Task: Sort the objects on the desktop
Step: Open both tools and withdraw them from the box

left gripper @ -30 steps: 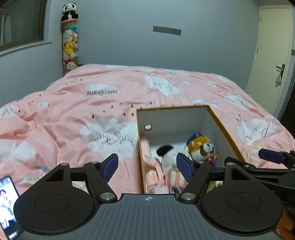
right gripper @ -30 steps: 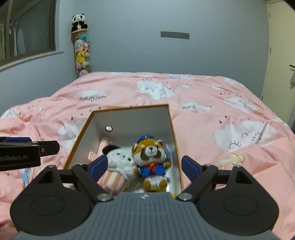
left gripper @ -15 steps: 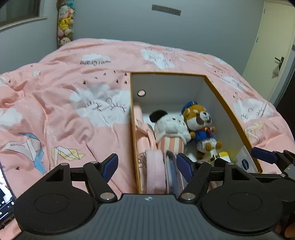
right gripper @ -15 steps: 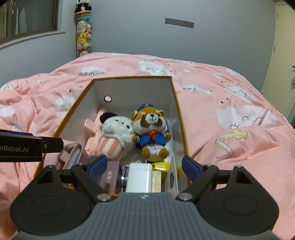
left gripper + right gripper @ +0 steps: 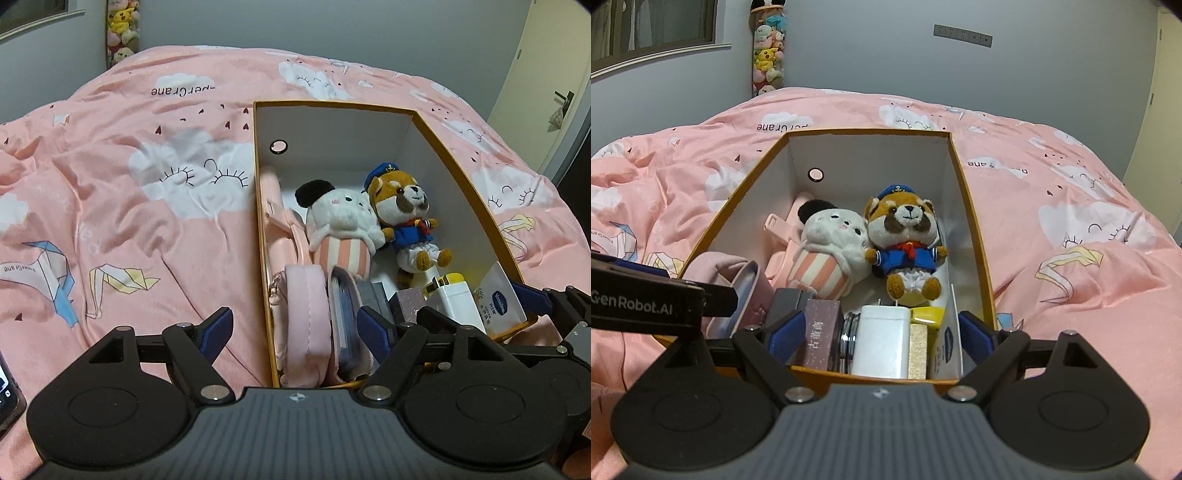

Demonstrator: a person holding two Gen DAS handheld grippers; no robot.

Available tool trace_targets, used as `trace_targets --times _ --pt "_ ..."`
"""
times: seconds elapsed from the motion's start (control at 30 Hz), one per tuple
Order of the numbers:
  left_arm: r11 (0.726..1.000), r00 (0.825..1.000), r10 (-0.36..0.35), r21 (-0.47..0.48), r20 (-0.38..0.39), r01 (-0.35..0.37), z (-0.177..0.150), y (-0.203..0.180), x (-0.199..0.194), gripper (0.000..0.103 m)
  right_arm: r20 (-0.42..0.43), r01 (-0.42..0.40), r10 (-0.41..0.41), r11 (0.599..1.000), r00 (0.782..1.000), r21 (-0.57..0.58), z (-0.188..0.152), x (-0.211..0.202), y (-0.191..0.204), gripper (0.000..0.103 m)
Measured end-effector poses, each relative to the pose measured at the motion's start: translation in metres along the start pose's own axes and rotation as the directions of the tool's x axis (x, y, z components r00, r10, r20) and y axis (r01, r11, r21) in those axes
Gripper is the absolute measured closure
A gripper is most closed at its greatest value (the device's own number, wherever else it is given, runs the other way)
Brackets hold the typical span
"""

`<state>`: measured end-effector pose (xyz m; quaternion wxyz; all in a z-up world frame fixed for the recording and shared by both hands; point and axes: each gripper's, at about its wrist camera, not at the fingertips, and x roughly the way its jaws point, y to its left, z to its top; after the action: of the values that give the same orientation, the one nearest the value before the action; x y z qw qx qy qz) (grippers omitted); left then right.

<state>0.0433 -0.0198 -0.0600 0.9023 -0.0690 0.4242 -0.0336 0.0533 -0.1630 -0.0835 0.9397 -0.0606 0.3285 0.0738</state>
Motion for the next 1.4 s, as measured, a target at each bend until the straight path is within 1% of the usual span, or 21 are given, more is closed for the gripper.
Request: trace_targets --times 1.4 --pt "1.000 1.000 0.008 0.009 -0.002 -0.008 0.0009 -0.0012 -0.0008 0.016 0.004 0.006 -0.006 1.000 1.000 0.004 -0.0014 0.0006 0.0012 0.014"
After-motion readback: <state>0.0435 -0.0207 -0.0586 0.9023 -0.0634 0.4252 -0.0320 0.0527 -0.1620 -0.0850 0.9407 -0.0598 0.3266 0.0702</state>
